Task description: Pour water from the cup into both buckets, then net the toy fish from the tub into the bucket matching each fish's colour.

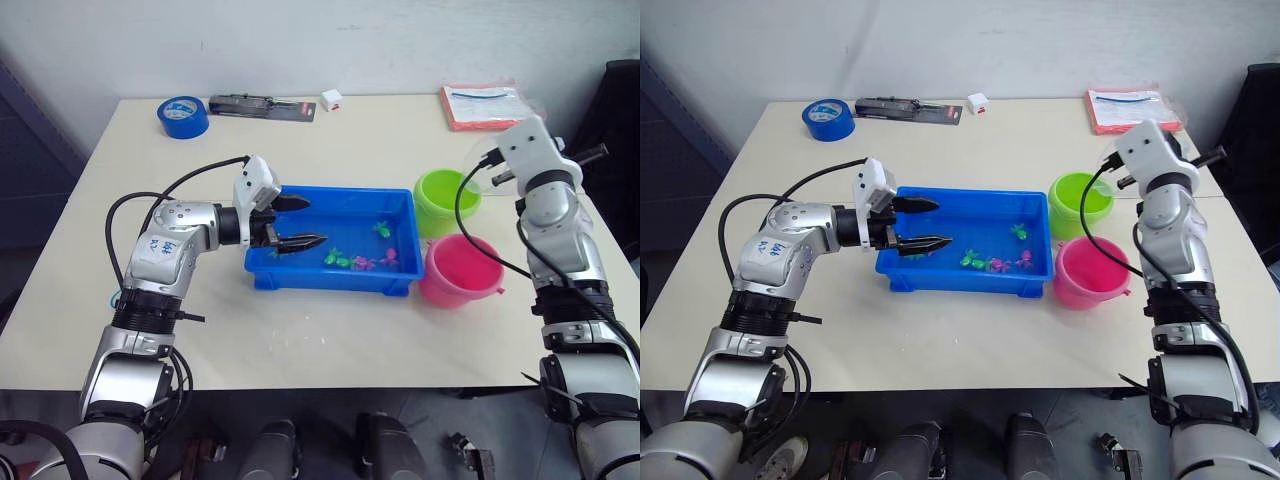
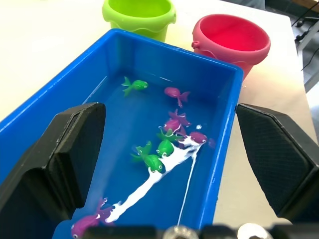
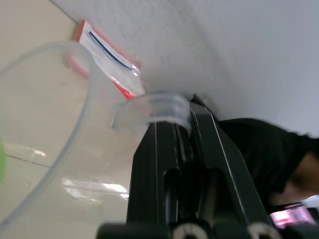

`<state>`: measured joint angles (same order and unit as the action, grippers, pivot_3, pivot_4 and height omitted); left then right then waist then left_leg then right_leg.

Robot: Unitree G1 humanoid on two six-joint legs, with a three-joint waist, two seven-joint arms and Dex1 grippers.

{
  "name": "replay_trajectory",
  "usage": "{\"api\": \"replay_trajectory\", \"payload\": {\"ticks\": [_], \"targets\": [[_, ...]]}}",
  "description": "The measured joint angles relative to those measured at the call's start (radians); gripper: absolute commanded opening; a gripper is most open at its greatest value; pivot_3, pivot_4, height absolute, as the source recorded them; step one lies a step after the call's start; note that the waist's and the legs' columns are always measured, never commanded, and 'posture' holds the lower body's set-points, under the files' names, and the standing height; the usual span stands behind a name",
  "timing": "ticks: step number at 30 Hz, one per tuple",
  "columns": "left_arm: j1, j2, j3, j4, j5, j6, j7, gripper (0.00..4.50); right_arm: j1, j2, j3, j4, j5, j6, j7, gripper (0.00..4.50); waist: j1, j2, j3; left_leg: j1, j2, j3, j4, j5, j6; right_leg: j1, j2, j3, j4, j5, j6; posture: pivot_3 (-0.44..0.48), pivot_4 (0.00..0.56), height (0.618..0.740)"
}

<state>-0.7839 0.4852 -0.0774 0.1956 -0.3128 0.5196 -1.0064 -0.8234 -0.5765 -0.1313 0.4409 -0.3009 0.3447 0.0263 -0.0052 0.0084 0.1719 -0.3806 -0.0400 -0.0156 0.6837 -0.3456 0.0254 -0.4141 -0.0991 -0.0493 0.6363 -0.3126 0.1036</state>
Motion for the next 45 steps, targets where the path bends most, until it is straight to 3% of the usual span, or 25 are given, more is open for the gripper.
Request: {"api": "replay_trajectory", "payload": {"ticks": [7,11,16,24,32,40,45], "targets": [[0.020,0.014,0.001,-0.071,-0.059,0.014,-0.073,4.50,0.104,0.065,-0.438,-0.167,0.395,0.268,0.039,0.66,0.006,0.000,0.000,0.000,-0.001,-0.003,0.000,0.000,0.000,0.001,-0.002,0.001,0.001,0.000,0.000,0.000,0.150,0.737],[0.043,0.027,-0.003,-0.119,-0.097,0.039,-0.121,4.50,0.192,0.115,-0.565,-0.253,0.504,0.371,0.008,0.66,0.001,0.001,0.000,0.000,0.000,-0.001,0.000,0.000,0.000,0.001,-0.001,0.003,0.001,0.000,0.000,0.000,0.150,0.737],[0.059,0.043,-0.031,-0.156,-0.120,0.061,-0.183,4.50,0.277,0.204,-0.620,-0.322,0.579,0.425,-0.053,0.66,-0.006,0.002,-0.001,0.002,0.001,0.001,-0.001,0.001,-0.002,0.001,0.001,0.005,0.002,0.000,0.000,0.000,0.150,0.737],[0.088,0.073,-0.042,-0.181,-0.132,0.072,-0.225,4.50,0.356,0.244,-0.620,-0.402,0.634,0.439,-0.106,0.66,0.000,0.002,-0.001,0.003,0.000,0.001,-0.001,0.001,-0.002,0.001,0.001,0.010,0.004,0.000,0.000,0.000,0.150,0.737],[0.088,0.077,-0.058,-0.178,-0.130,0.065,-0.227,4.50,0.486,0.241,-0.551,-0.450,0.634,0.534,-0.141,4.48,0.003,0.002,-0.001,0.004,0.000,0.001,-0.001,0.001,-0.001,0.002,0.001,0.013,0.004,0.000,0.000,0.000,0.150,0.737],[0.095,0.058,-0.058,-0.143,-0.122,0.046,-0.199,4.50,0.741,0.165,-0.541,-0.800,0.712,0.798,-0.047,4.48,0.008,0.004,-0.002,0.004,0.000,0.001,-0.001,0.001,0.000,0.002,0.002,0.016,0.003,0.000,0.000,0.000,0.150,0.737],[0.118,0.045,-0.013,-0.137,-0.125,0.051,-0.132,4.50,0.917,-0.052,-0.548,-0.998,0.860,0.881,0.221,4.48,0.008,0.003,-0.002,0.005,0.001,0.001,-0.002,0.000,0.001,0.003,0.003,0.019,0.000,0.000,0.000,0.000,0.150,0.737]]}}
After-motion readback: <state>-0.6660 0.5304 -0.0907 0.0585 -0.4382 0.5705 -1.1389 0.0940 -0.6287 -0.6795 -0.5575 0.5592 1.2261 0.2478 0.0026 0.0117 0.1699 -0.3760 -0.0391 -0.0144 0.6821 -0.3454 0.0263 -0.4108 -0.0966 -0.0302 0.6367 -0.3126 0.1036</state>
